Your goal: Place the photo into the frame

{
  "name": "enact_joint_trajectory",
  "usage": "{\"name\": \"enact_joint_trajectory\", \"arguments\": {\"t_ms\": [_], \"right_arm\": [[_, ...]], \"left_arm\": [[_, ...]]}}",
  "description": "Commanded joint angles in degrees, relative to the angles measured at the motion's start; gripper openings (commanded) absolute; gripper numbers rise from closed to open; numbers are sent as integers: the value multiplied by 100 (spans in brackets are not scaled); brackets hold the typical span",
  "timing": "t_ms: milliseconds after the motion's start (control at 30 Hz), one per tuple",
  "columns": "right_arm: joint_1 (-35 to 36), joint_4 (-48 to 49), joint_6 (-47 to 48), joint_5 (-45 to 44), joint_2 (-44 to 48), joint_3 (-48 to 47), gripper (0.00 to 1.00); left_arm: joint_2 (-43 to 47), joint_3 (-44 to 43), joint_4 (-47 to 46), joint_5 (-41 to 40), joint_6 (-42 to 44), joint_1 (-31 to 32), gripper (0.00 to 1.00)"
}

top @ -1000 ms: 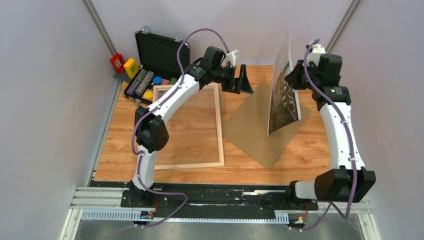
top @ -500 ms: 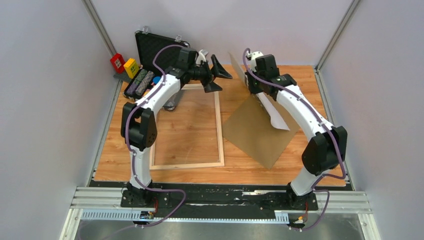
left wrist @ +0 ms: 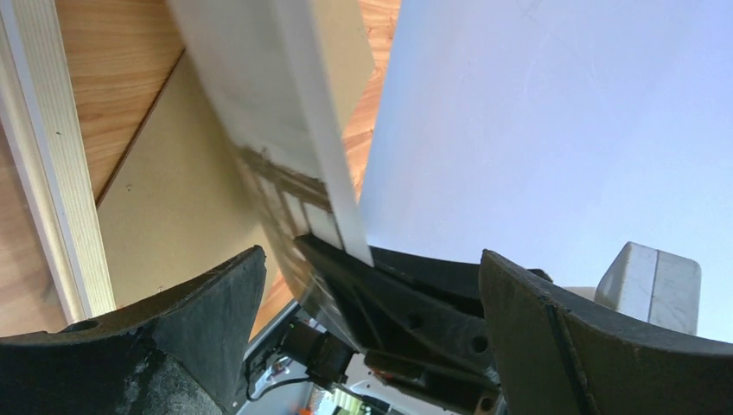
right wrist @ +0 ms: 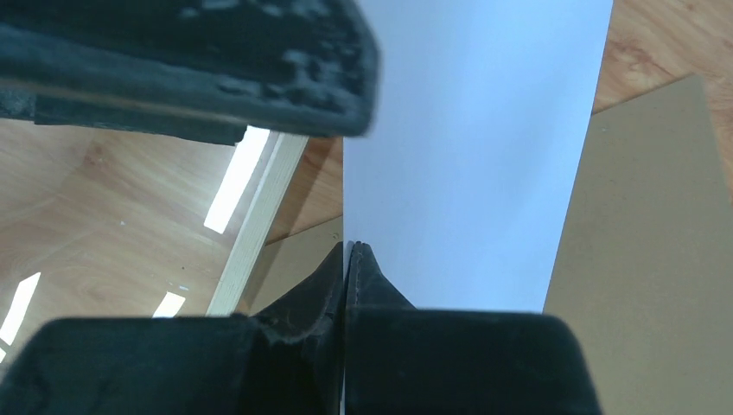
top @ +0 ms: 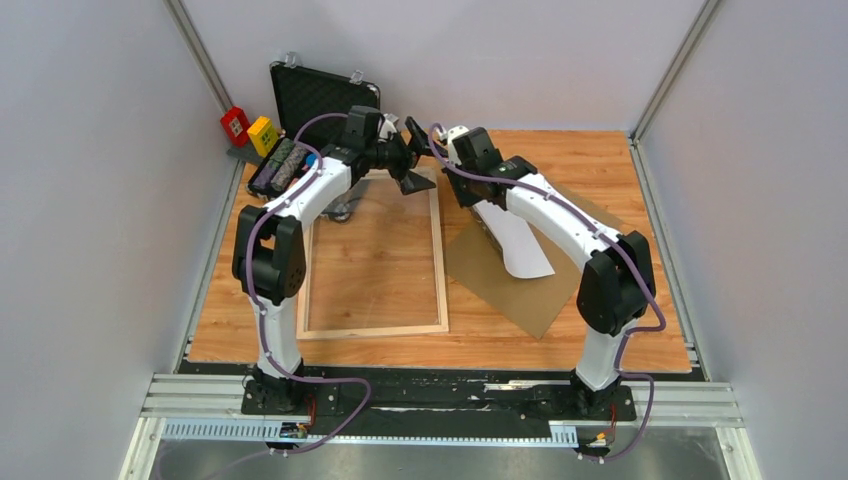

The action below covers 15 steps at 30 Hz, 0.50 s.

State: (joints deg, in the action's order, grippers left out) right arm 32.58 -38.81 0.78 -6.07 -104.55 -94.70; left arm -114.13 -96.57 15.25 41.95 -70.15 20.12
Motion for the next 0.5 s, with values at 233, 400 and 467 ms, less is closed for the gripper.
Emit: {"name": "enact_joint_trajectory", "arguments": {"t_ms": [233, 400, 467], "right_arm": [[295, 14, -43, -299, -265, -308, 0], [358, 13, -214, -324, -297, -286, 0], [386, 14, -217, -322, -319, -290, 0]], "left_arm": [[86, 315, -322, -136, -232, 27, 97], [-53, 366, -389, -198, -273, 78, 94], [-146, 320, -432, -215, -289, 129, 93]]}}
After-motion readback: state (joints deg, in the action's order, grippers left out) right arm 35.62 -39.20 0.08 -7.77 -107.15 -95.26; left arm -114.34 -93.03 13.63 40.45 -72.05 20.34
